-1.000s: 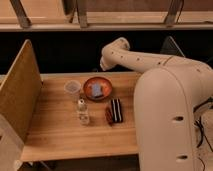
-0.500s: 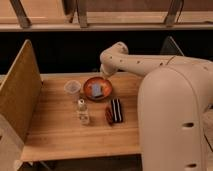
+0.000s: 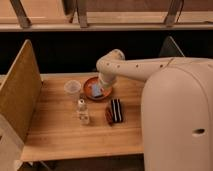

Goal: Knock the bottle over

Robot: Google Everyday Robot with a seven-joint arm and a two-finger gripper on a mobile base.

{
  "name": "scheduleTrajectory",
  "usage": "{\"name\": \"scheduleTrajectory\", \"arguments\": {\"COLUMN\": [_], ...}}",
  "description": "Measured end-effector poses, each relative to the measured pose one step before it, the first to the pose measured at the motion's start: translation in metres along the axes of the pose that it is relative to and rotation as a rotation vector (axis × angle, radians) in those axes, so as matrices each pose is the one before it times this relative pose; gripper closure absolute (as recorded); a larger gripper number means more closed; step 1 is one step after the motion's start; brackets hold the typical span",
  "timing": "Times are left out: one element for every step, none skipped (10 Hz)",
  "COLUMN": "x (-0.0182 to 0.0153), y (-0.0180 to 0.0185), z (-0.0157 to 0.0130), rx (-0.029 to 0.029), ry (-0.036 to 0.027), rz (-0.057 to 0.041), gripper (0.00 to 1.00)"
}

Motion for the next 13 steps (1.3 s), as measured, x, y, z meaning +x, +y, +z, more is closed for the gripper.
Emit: {"name": "scheduleTrajectory", "arguments": {"x": [0.01437,0.00920,-0.00033,-0.00004,-0.00001,-0.00005,0.00043,0.00628,0.01450,0.01275,0.01067,0.01471,0.00734], "y": [0.00537,0.00302,0.00037,0.00001,-0.00002,0.00024,0.00109,0.00585,0.01297,0.01336,0.00994,0.01463,0.00994], "z": [-0.00076,0.00008,-0.00009,0.00003,0.00000,0.00018,0.00060,0.00377,0.00728,0.00528,0.00450,0.00673,0.00446], "rx": [-0.00329,0.00092,-0.00034,0.00005,0.00006,0.00071,0.00093,0.00149,0.00494,0.00531,0.00008,-0.00540,-0.00673], "ry": [0.03838,0.02555,-0.00064,-0.00011,-0.00001,0.00051,0.00213,0.01378,0.02857,0.02226,0.01859,0.02599,0.01251], "rz": [-0.00547,-0.00646,-0.00067,-0.00046,-0.00067,-0.00181,-0.00387,-0.01626,-0.01954,-0.02233,-0.01379,-0.01638,-0.01117], "gripper": [1.00,1.00,1.00,1.00,1.00,1.00,1.00,1.00,1.00,1.00,1.00,1.00,1.00]}}
